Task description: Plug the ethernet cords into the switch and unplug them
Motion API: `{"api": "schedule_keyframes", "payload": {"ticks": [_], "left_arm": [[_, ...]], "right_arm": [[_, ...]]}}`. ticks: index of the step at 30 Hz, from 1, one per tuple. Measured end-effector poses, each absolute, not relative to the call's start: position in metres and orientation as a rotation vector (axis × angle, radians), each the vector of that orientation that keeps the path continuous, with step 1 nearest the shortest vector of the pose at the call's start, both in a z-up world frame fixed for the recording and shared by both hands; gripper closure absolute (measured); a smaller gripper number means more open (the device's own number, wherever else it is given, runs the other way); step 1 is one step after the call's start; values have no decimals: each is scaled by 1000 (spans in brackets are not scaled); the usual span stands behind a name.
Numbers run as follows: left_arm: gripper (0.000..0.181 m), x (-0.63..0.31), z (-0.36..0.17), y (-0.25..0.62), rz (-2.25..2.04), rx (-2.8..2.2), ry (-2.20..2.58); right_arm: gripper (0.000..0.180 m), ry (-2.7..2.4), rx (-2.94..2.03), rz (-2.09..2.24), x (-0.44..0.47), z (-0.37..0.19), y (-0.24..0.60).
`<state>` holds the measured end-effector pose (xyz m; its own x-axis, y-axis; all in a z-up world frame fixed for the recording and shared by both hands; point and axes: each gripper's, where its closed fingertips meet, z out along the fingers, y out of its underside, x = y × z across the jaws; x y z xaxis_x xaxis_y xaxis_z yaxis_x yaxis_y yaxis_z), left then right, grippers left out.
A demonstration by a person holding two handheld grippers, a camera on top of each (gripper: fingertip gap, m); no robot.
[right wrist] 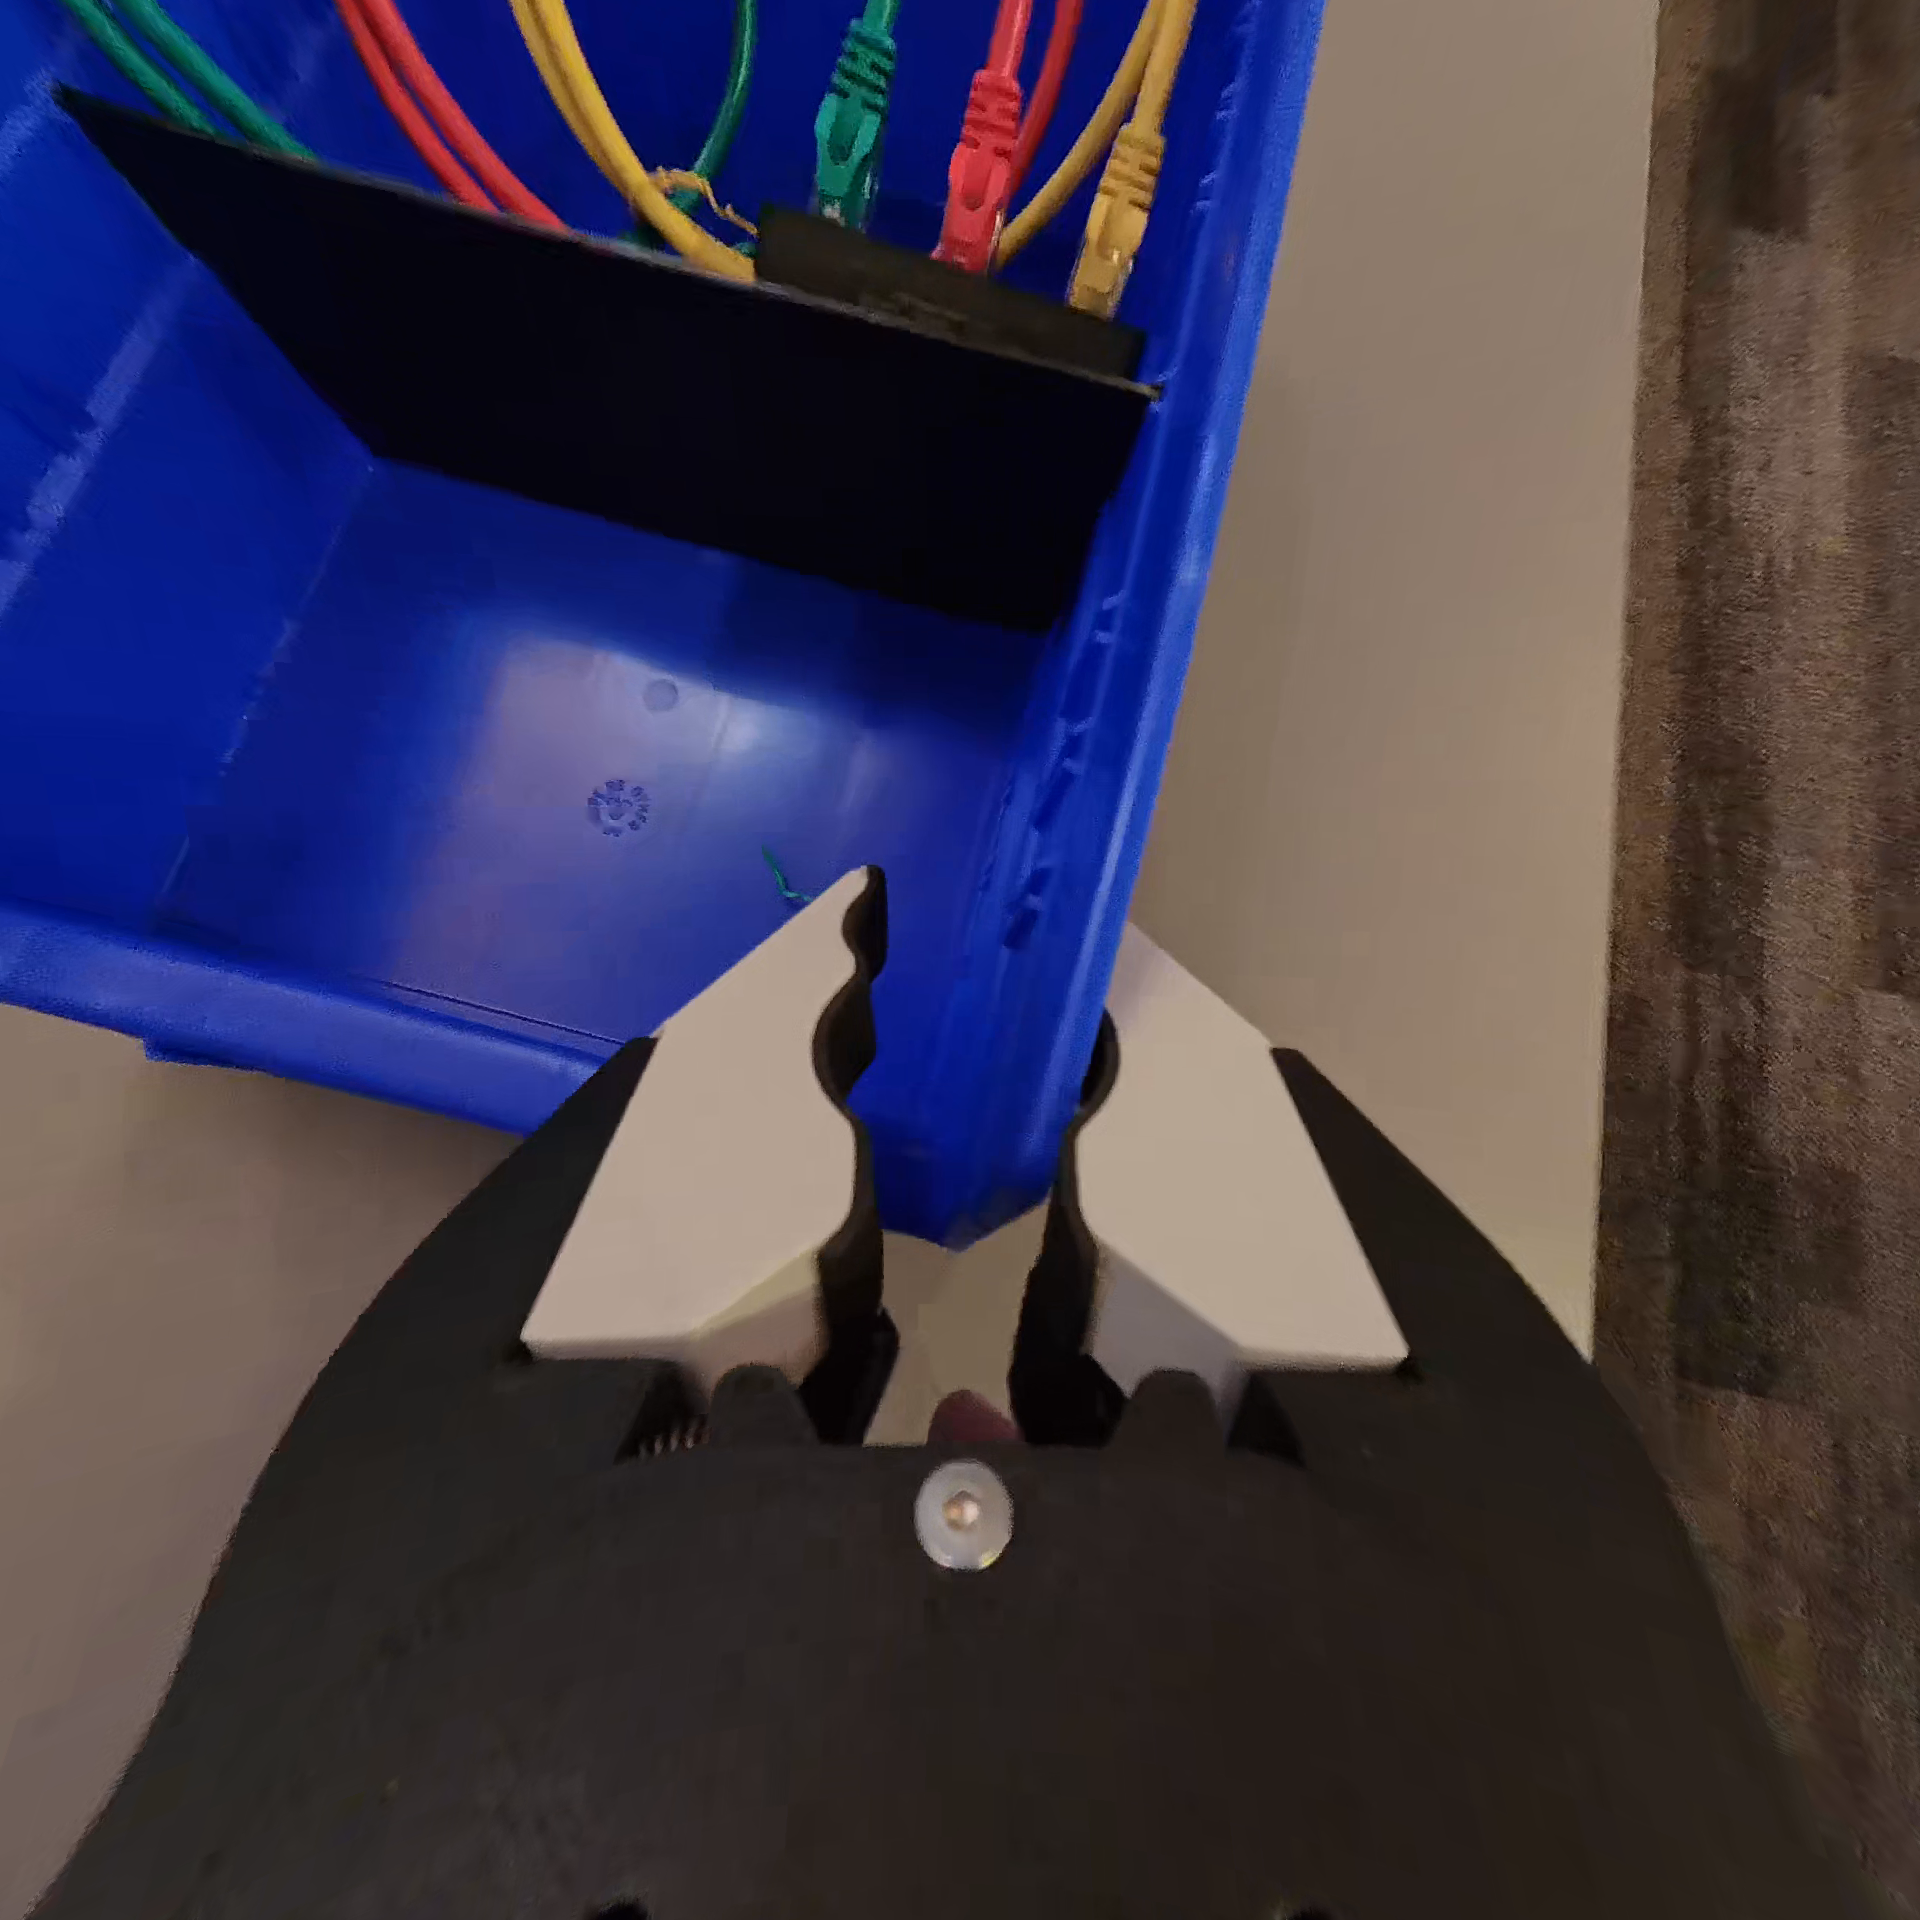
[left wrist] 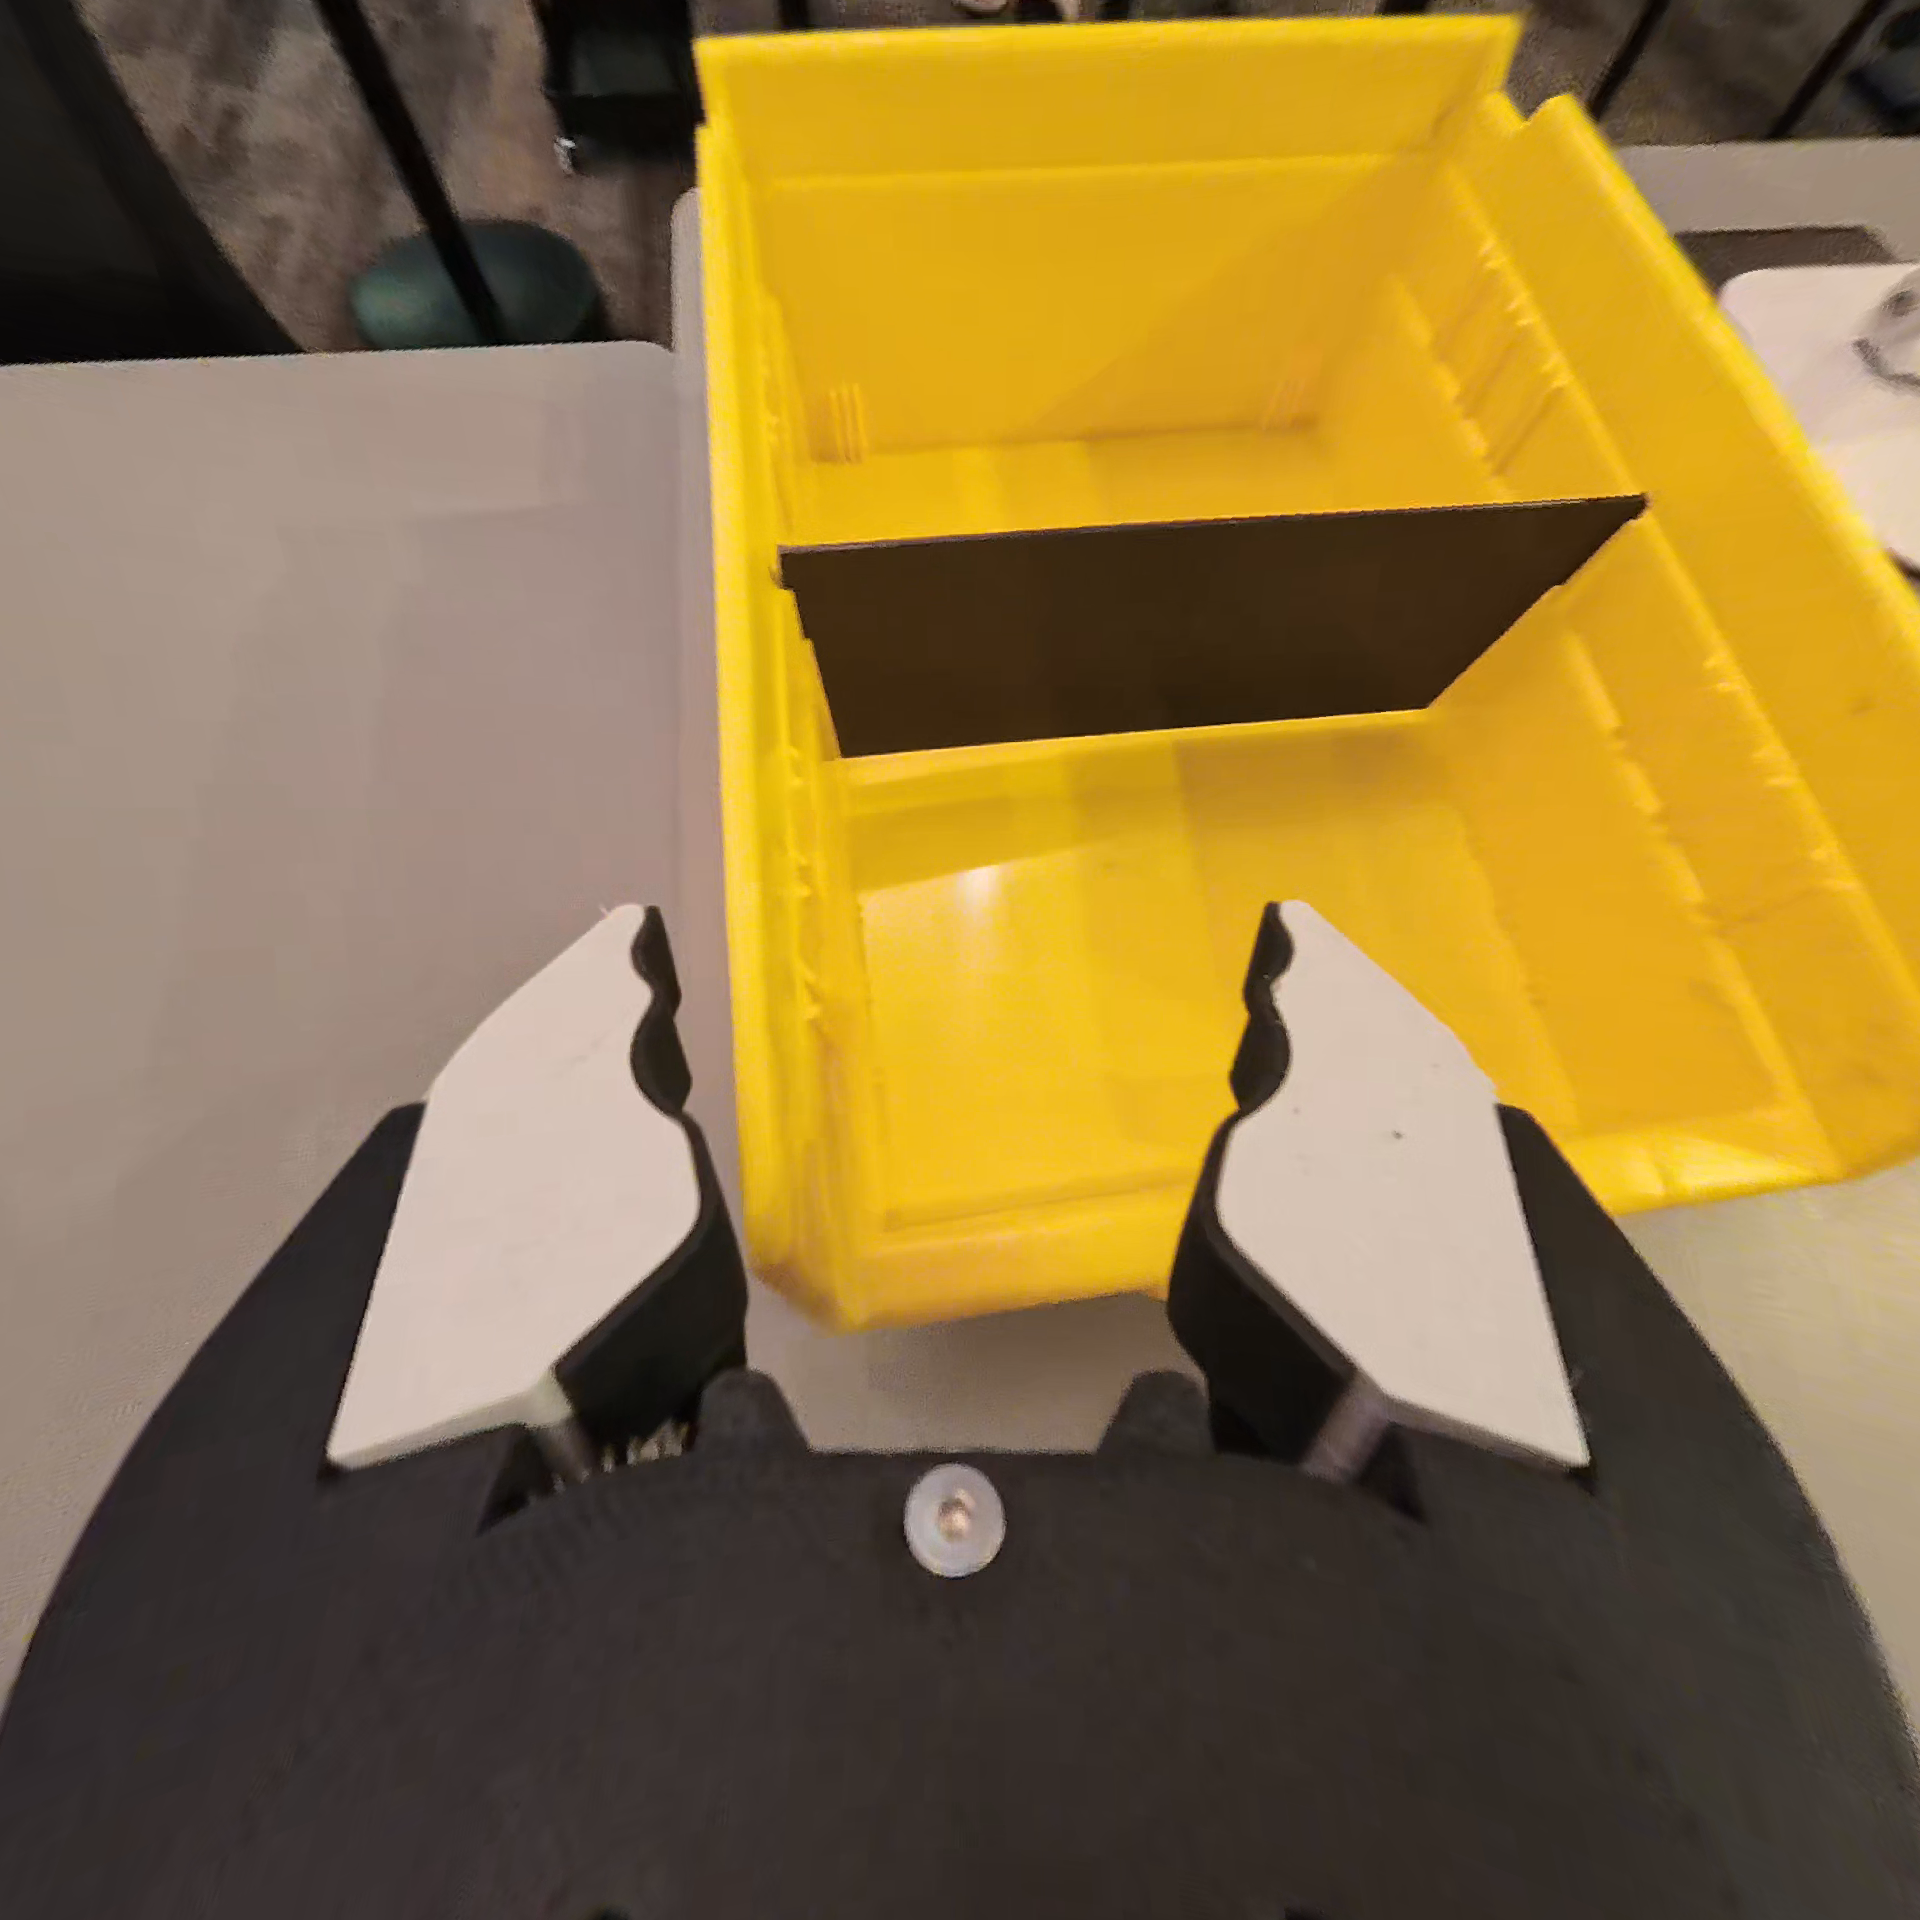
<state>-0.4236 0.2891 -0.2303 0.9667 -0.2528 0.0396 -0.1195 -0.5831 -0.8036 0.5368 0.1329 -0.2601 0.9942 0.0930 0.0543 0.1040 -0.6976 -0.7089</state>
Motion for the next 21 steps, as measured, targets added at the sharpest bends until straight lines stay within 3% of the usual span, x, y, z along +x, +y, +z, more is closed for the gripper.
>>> {"api": "schedule_keyframes", "payload": {"ticks": [2,8,12,21], "left_arm": [[78,-422,-236,292,-215,-2197,257],[120,-435,-247,295,-126,-2228,278],[174,-443,-249,300,-87,-2210,276],[176,-430,-238,295,-305,-2098,195]], "right_arm": [[151,-144,-2319,28,534,-259,137],[167,-171,-2332,52,534,-259,135],[169,-160,-2322,19,529,-258,133],[171,-183,-2322,63,474,-258,115]]}}
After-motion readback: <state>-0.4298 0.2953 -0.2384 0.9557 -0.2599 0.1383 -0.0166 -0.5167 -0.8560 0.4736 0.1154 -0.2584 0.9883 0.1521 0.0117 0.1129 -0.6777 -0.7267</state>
